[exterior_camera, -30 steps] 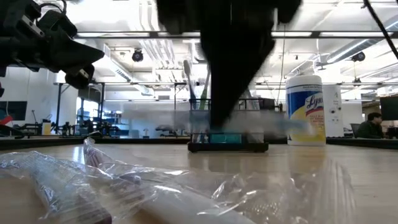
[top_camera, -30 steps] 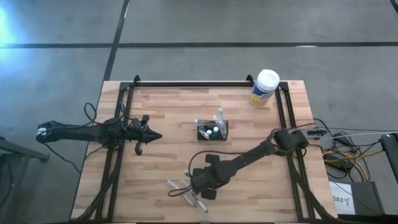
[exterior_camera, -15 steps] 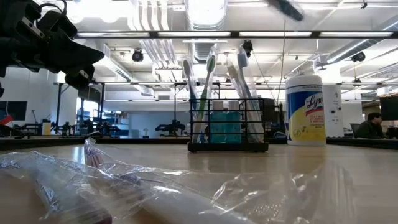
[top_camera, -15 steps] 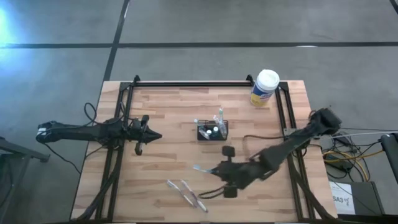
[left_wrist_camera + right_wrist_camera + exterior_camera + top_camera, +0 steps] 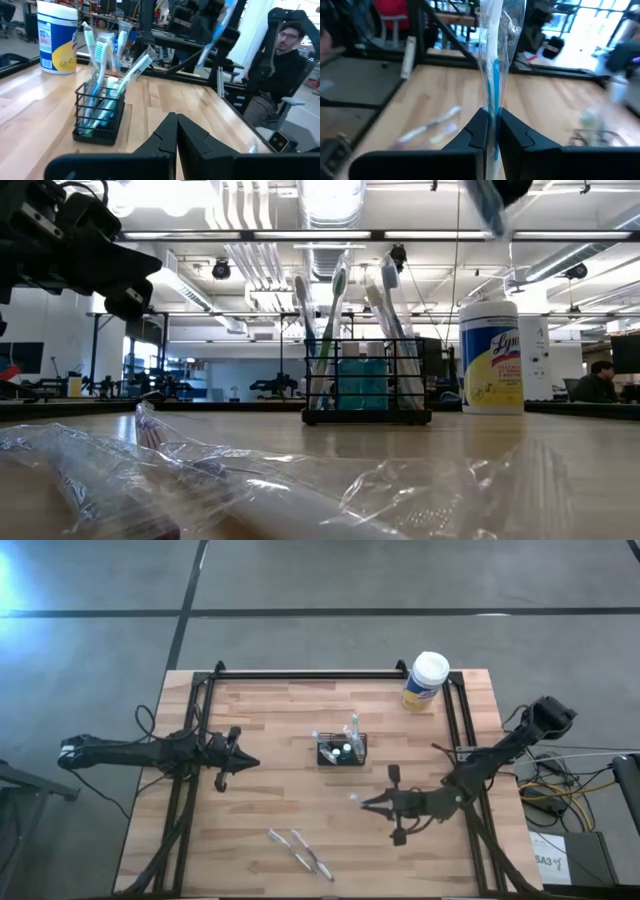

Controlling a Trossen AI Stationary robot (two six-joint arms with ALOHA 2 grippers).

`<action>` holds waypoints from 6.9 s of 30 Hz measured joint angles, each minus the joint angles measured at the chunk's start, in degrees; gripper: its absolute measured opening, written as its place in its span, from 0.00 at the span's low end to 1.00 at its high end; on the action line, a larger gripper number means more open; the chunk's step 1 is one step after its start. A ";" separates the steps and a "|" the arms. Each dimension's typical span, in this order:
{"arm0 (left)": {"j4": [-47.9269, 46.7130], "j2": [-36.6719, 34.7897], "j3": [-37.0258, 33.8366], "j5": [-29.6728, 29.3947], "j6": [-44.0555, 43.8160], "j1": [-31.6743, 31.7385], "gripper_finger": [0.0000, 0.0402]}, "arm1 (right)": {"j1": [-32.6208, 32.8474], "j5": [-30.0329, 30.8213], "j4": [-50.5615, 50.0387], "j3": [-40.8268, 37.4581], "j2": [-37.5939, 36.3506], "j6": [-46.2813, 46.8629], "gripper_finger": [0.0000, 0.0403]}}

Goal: Pick & Place toothbrushing station
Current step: Put the blue toothbrush into the wire organizer

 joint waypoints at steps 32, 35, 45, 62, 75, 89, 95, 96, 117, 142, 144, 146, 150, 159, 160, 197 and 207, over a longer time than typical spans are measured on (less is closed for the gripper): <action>11.86 8.58 5.04 -3.19 -0.20 0.04 0.07 | -7.00 -6.40 29.76 -34.60 -27.05 -13.67 0.05; 11.90 14.37 9.32 -3.19 1.65 0.04 0.15 | -7.68 -6.38 32.48 -34.55 -25.99 -15.97 0.05; 13.15 35.23 24.74 0.11 9.18 -0.90 0.49 | -7.79 -6.43 33.28 -25.77 -14.20 -21.47 0.05; 24.63 56.46 40.59 0.36 10.88 -3.54 0.54 | -13.51 -6.44 32.63 -8.64 6.48 -21.69 0.05; 24.86 62.04 44.71 1.75 11.38 -3.54 0.54 | -15.60 -6.43 29.56 -7.97 7.20 -16.24 0.05; 24.74 66.73 49.09 1.77 10.90 -3.52 0.54 | -16.46 -6.40 30.12 -6.27 8.19 -16.02 0.05; 24.80 67.32 50.42 1.77 10.85 -3.52 0.54 | -16.69 -6.43 29.85 -5.85 9.45 -16.05 0.05; 24.86 67.32 50.42 1.77 10.82 -3.52 0.54 | -16.91 -6.44 30.09 -5.85 9.46 -16.05 0.05; 24.37 67.56 50.31 2.32 11.57 -3.52 0.16 | -17.31 -6.41 32.07 -5.59 10.33 -15.95 0.05; 15.79 48.04 40.45 1.72 16.22 -3.87 0.04 | -16.85 -8.06 29.32 -7.01 8.83 -16.29 0.39; 16.00 43.43 36.27 -1.04 16.17 -3.85 0.04 | -16.83 -8.09 29.42 -7.65 7.90 -15.71 0.38; 16.06 39.16 31.95 -3.47 15.66 -3.82 0.04 | -16.61 -8.15 29.57 -8.29 6.94 -15.17 0.37; 18.43 33.23 24.07 -6.99 13.94 -3.82 0.04 | -16.24 -11.27 29.50 -10.44 4.10 -14.15 0.30; 29.56 36.55 17.72 -7.27 18.63 -4.22 0.04 | -15.60 -12.59 31.04 -17.33 -3.57 -15.47 0.04; 30.31 37.82 17.96 -7.27 19.19 -4.22 0.04 | -15.63 -12.56 32.11 -18.18 -3.89 -15.14 0.03; 28.21 62.47 34.67 -11.82 30.50 -0.09 0.04 | -15.60 -12.83 39.30 -25.52 -7.93 -12.82 0.02; 30.07 68.00 34.64 -11.80 29.96 0.79 0.04 | -15.62 -12.85 38.87 -25.52 -7.82 -12.26 0.02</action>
